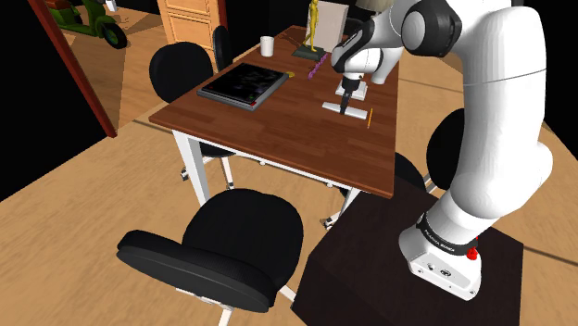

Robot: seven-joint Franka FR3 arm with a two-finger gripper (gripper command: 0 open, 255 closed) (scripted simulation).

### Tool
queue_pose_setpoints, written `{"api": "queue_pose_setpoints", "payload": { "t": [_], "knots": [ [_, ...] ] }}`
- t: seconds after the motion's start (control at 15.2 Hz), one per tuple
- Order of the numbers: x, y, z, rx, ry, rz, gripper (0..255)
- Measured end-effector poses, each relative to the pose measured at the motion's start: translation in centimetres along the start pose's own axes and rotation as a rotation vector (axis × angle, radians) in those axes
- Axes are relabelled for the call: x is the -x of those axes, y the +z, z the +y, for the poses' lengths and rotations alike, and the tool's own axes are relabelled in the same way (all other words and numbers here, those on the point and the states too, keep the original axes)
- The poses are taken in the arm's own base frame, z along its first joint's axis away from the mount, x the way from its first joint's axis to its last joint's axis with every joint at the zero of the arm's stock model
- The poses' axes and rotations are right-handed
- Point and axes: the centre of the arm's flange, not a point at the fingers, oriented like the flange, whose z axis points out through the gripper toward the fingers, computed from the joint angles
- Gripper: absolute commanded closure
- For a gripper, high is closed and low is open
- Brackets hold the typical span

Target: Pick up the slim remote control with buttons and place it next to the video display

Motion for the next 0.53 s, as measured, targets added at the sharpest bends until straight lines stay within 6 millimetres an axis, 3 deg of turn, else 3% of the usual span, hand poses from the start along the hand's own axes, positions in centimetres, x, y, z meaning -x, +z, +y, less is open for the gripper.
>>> {"api": "queue_pose_setpoints", "payload": {
  "t": [0.26,0.33,0.53],
  "knots": [
    [0.01,0.04,0.00,0.000,0.000,0.000,0],
    [0.01,0.04,0.00,0.000,0.000,0.000,255],
    [0.02,0.04,0.00,0.000,0.000,0.000,255]
  ]
}}
